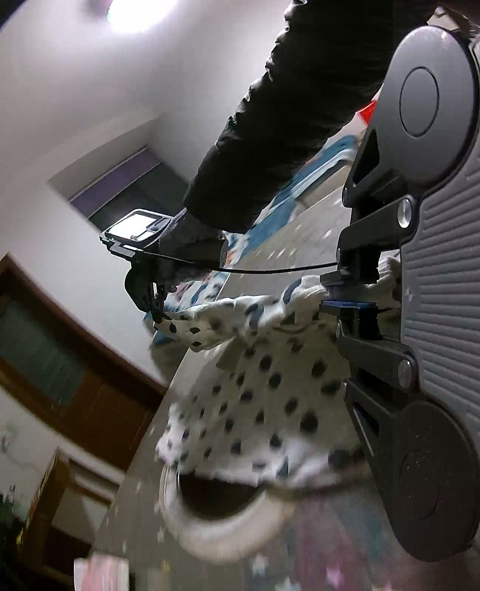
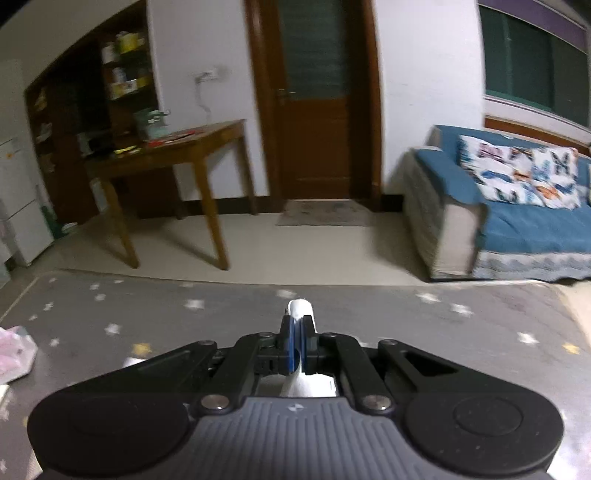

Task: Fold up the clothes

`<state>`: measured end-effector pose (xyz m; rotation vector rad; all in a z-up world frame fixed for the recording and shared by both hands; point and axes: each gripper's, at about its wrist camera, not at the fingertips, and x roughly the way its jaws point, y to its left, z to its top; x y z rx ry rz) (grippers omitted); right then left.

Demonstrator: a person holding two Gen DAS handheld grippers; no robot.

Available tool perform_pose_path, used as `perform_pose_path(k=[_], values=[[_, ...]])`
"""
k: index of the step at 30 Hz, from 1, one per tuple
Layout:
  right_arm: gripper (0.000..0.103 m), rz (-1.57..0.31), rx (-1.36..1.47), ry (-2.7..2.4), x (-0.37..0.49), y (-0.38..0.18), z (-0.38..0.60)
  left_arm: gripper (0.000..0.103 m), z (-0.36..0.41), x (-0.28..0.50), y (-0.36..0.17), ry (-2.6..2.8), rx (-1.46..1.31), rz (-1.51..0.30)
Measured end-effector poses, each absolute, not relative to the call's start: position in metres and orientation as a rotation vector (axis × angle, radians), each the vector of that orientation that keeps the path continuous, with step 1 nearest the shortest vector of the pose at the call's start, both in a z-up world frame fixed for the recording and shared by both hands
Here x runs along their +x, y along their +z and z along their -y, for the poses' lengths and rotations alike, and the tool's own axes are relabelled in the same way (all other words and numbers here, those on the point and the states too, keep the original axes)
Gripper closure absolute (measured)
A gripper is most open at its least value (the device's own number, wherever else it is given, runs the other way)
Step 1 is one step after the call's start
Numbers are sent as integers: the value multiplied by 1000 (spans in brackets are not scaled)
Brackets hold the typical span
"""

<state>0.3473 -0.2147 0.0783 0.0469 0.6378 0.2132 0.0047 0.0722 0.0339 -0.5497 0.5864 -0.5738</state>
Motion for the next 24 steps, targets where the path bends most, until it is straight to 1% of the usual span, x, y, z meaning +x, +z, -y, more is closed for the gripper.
perform_pose_path(k=[6, 13, 16, 17, 21, 24], values=[[100, -658, 45, 307, 355, 60, 131, 94, -110, -8, 27, -470, -618, -590], [100, -683, 33, 433, 351, 36, 59, 94, -127, -23, 17, -424, -653, -596], [97, -710, 54, 494, 353, 27, 45, 94, -128, -26, 10, -413, -657, -620], [93, -705, 47, 508, 351, 26, 44, 94, -129, -27, 8, -405, -653, -626], [93, -691, -14, 519, 341, 32, 50, 94, -131, -28, 4, -410, -647, -636], [93, -698, -70, 497, 338, 37, 68, 91, -132, -26, 4, -408, -621, -637]])
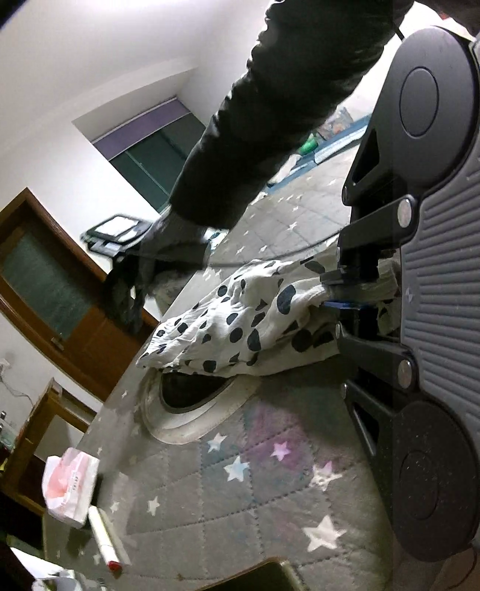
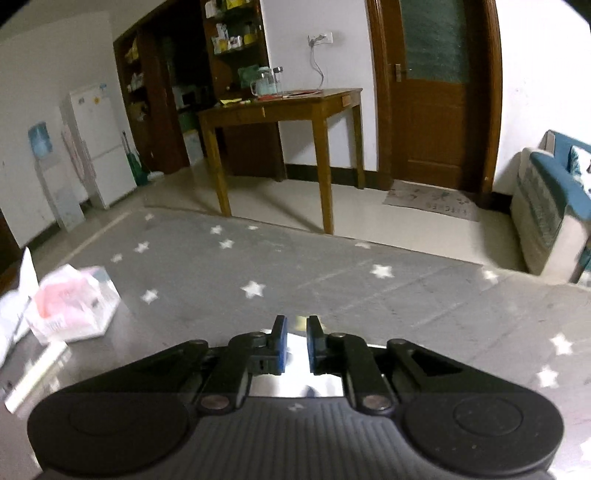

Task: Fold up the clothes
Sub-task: 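Fold the pant leg over onto the other leg with both grippers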

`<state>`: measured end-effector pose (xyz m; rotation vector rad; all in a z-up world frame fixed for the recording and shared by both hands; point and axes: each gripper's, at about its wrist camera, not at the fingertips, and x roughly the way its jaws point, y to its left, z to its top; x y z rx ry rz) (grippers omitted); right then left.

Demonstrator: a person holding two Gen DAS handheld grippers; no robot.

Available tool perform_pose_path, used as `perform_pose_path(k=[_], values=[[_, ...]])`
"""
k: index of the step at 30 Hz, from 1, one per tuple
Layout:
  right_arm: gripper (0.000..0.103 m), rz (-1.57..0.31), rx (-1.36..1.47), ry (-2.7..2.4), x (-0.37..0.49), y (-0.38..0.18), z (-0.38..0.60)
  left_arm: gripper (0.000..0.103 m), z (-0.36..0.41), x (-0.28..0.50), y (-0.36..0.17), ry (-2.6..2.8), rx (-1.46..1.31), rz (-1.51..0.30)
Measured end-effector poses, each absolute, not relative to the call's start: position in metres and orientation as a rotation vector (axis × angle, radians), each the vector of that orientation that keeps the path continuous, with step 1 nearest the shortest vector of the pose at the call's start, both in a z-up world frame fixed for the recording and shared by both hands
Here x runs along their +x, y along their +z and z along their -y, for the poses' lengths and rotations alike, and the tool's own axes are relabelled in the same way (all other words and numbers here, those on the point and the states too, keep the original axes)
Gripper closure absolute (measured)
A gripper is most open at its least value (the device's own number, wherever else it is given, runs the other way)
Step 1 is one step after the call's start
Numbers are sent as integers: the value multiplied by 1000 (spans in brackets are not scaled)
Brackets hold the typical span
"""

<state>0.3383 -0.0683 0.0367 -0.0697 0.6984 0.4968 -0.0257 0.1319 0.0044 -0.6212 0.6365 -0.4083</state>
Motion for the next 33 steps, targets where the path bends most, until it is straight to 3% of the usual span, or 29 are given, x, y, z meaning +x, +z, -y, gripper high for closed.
perform_pose_path(k=[8, 10, 13, 16, 22, 23, 25, 33], values=[[91, -788, -44, 429, 348, 17, 140, 87, -149, -31, 12, -320, -553, -627], [91, -783, -32, 456, 348, 12, 142, 82, -152, -30, 18, -292, -541, -611], [91, -766, -28, 517, 352, 7, 135, 82, -151, -23, 27, -273, -518, -591], [85, -759, -51, 542, 355, -2, 124, 82, -141, -10, 31, -289, -505, -588], [84, -746, -80, 547, 363, -18, 115, 82, -117, 16, 34, -353, -464, -601], [86, -741, -79, 549, 362, -20, 115, 82, -114, 21, 34, -363, -458, -605], [100, -718, -85, 552, 359, -17, 118, 82, -108, 27, 33, -372, -449, -616], [101, -670, -64, 492, 369, 7, 138, 82, -95, 43, 19, -403, -423, -673]])
